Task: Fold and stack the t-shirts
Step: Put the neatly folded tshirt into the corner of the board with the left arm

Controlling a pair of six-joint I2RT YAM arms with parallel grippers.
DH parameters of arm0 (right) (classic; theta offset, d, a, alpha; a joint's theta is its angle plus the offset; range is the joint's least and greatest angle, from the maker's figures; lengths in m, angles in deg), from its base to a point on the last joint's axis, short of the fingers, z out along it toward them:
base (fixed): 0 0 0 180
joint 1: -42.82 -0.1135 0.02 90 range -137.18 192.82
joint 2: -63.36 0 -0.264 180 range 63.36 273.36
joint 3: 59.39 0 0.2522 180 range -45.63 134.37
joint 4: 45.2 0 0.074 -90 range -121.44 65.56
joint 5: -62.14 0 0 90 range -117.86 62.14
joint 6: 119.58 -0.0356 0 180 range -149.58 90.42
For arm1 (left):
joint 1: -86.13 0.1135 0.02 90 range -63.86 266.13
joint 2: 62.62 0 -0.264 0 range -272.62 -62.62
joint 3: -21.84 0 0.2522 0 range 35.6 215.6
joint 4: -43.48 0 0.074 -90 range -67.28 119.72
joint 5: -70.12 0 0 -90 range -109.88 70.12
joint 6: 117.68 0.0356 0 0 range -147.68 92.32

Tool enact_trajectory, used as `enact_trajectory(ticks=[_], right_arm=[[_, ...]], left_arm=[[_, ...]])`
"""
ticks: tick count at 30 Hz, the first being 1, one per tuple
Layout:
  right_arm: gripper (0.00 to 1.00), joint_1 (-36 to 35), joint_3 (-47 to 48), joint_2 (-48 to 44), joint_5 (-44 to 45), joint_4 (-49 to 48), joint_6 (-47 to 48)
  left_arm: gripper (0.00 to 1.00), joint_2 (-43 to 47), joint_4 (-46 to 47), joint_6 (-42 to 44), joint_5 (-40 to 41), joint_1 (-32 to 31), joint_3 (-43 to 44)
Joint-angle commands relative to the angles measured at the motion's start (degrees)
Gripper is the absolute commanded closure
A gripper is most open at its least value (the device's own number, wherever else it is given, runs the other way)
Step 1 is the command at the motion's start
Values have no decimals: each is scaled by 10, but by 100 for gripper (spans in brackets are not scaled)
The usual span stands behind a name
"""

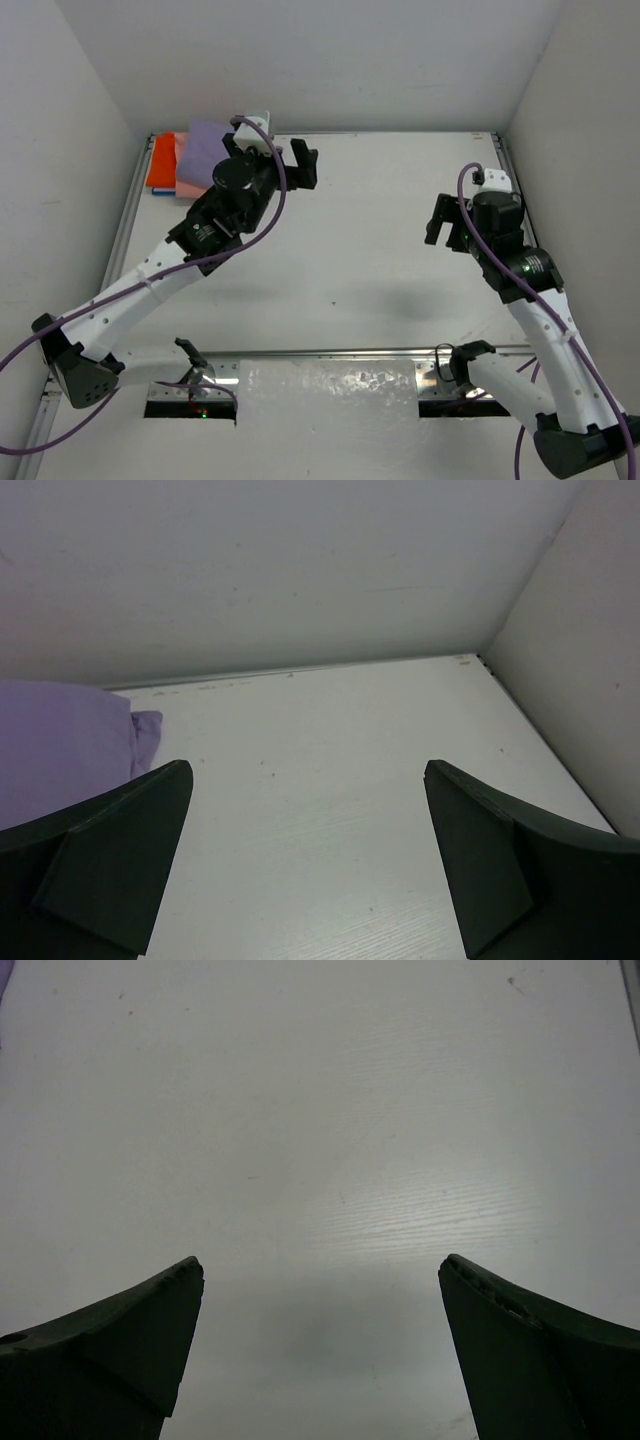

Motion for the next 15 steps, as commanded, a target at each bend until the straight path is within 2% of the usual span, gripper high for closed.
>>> enact_trajectory(ticks=[1, 6, 15], right_arm=[[1, -2, -15, -24, 40, -45, 19], [1, -2, -42, -50, 47, -78, 69], [1, -2, -42, -49, 50, -77, 64]], left_arm=[[0, 10, 47, -11, -15, 12, -12], [0, 9, 63, -11, -39, 23, -19], [0, 4, 72, -19, -57, 37, -26]])
